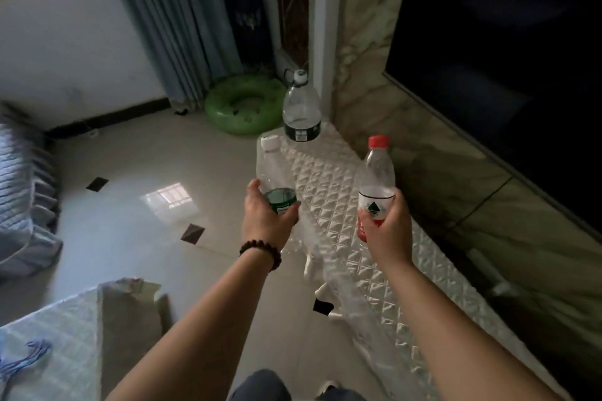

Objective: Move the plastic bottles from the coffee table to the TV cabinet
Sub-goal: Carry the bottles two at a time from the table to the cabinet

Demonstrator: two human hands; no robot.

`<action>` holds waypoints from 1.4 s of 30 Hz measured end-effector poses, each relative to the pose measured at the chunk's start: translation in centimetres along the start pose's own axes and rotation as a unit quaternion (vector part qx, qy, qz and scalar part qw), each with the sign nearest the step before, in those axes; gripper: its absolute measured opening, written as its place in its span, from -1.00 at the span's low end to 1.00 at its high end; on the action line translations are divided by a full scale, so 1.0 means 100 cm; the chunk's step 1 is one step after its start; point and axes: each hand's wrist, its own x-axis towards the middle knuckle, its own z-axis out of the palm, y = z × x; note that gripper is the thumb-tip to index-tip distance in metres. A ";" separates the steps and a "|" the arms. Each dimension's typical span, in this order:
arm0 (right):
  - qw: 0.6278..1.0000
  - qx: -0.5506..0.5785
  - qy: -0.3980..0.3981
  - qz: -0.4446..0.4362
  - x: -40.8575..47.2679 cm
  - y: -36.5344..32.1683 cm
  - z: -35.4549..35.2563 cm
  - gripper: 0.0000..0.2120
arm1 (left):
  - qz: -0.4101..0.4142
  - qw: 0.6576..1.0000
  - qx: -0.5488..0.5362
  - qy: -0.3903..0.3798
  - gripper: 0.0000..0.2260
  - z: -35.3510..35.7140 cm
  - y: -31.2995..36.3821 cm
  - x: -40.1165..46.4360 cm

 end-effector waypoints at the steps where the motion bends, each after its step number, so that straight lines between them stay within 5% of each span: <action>1: 1.000 0.002 0.001 0.008 0.008 0.003 0.002 -0.39 | 0.002 1.000 0.004 -0.008 -0.21 0.008 0.002 0.009; 13: 0.994 -0.010 0.053 0.094 0.128 0.019 0.086 -0.38 | 0.031 0.995 0.049 -0.086 -0.24 0.083 0.007 0.177; 29: 0.960 0.005 0.132 0.246 0.294 -0.011 0.206 -0.39 | 0.065 0.954 0.080 -0.282 -0.29 0.160 0.005 0.430; 37: 0.933 0.063 0.144 0.325 0.340 0.050 0.228 -0.39 | 0.077 0.922 0.110 -0.364 -0.30 0.242 -0.025 0.473; 42: 0.934 0.048 0.134 0.327 0.369 0.114 0.259 -0.36 | 0.094 0.923 0.129 -0.350 -0.29 0.309 -0.065 0.498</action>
